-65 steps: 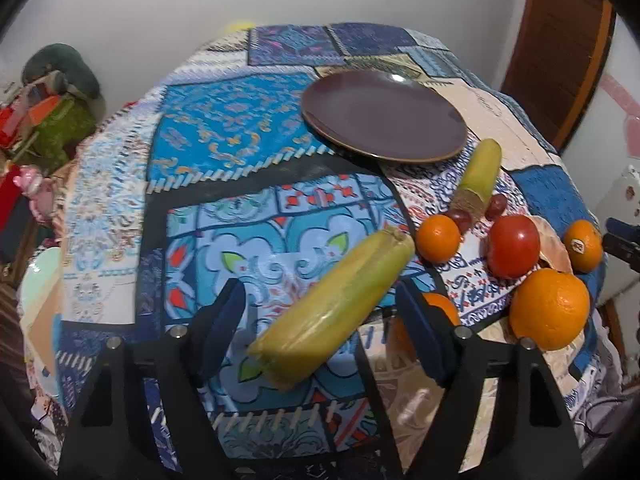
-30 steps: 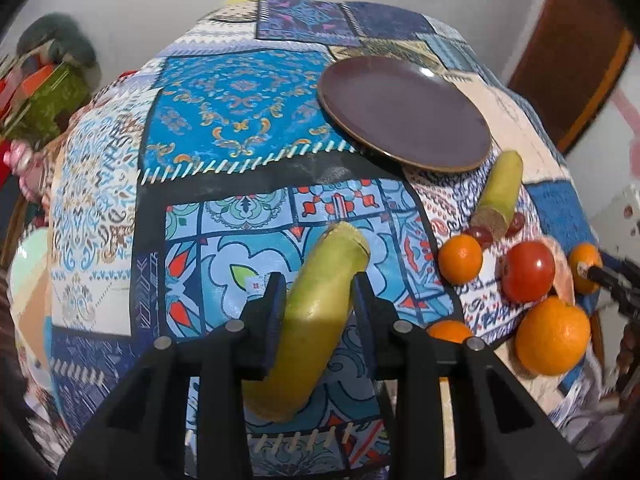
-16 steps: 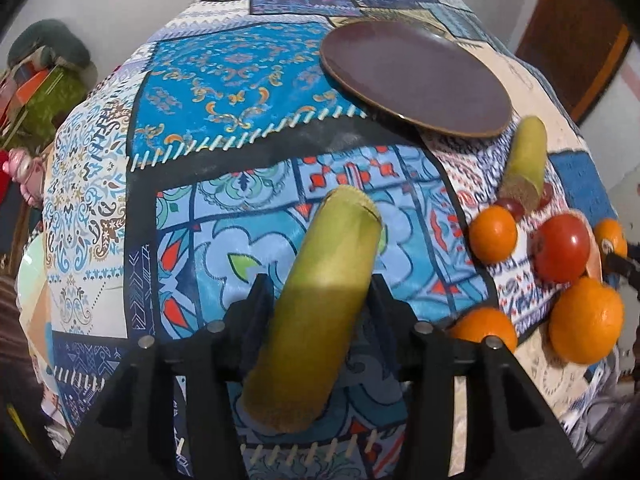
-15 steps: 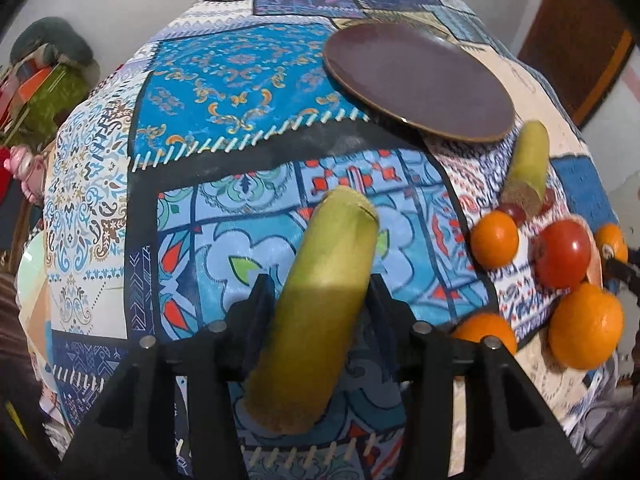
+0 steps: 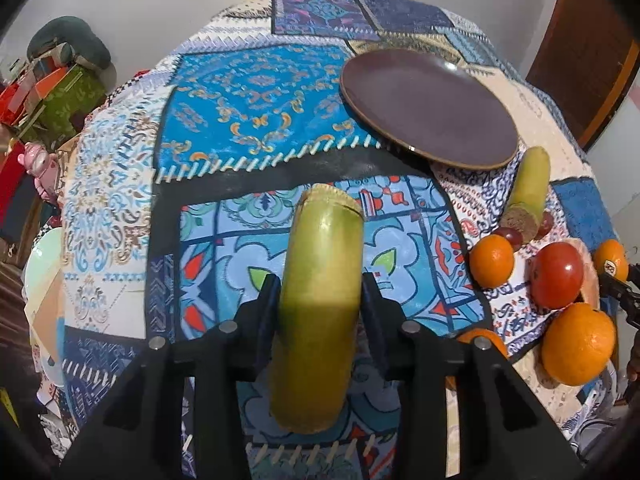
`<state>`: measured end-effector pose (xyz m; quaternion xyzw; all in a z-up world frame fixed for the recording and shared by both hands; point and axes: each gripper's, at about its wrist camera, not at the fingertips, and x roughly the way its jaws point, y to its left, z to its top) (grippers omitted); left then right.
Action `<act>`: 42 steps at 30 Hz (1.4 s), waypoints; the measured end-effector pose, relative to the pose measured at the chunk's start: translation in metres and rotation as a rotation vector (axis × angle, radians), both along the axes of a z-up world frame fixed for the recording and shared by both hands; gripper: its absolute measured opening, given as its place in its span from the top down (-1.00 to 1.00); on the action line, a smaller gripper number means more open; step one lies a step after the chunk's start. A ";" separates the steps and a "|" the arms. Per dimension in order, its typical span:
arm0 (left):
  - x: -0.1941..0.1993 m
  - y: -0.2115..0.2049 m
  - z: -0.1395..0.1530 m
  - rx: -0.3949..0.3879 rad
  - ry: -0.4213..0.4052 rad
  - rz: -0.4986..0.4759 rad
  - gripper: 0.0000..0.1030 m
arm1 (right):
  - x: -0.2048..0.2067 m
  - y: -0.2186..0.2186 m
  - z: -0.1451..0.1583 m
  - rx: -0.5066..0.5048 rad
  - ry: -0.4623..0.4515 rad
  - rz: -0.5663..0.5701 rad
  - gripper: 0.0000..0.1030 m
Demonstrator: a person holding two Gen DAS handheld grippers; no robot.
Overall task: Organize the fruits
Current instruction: 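Lift the corn cob with the left tool while the right tool lifts the orange, then lower the corn cob onto the brown plate while the right tool places the orange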
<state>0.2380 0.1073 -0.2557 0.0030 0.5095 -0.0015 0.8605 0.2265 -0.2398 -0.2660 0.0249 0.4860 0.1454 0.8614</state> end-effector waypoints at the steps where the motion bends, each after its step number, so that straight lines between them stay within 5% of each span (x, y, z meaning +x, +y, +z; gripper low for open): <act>1: -0.003 0.001 0.005 0.003 -0.016 0.006 0.24 | 0.000 0.001 0.003 -0.002 -0.012 -0.001 -0.22; 21: -0.004 -0.009 0.082 -0.064 -0.243 -0.004 0.29 | 0.026 0.047 0.089 -0.001 -0.308 0.092 -0.22; 42: 0.056 -0.035 0.090 -0.111 -0.288 -0.050 0.29 | 0.100 0.102 0.121 0.027 -0.441 0.165 -0.22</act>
